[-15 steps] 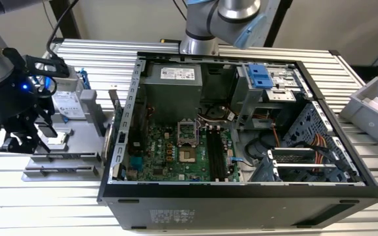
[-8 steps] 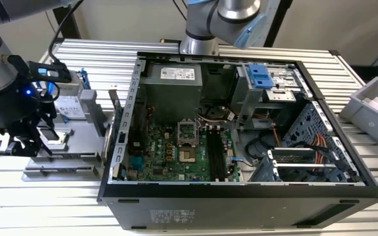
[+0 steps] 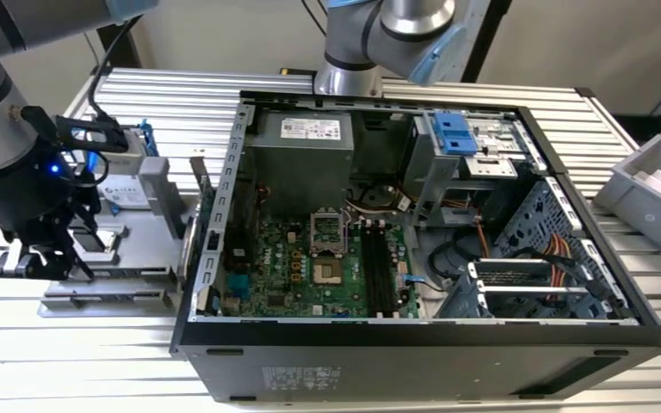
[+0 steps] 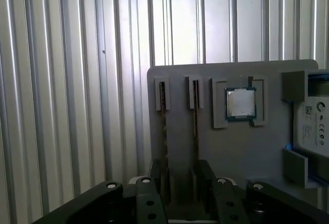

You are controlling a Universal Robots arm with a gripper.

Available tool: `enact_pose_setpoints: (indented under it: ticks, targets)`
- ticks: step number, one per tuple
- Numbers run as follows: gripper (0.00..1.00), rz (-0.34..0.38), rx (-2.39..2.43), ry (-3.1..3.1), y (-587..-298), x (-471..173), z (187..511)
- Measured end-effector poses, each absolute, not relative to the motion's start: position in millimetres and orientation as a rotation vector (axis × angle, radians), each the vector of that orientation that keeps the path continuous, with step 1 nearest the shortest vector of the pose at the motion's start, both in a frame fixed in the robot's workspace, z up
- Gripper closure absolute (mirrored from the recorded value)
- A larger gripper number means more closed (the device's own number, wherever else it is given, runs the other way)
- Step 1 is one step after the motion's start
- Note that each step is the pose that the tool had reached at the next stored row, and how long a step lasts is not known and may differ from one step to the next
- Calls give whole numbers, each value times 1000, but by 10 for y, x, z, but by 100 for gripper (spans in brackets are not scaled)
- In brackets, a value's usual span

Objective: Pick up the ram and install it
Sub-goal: 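Pick up the ram and move it above insertion slot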

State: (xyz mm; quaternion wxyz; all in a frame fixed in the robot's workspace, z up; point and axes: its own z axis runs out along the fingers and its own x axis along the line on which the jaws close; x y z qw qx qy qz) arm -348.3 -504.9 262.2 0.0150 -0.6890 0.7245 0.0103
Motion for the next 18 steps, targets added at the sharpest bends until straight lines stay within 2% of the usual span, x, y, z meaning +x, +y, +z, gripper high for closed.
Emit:
enact_pose_setpoints:
  ticks: [18]
  targets:
    - [0, 32, -2148, 2253, -5050, -3483, 2470]
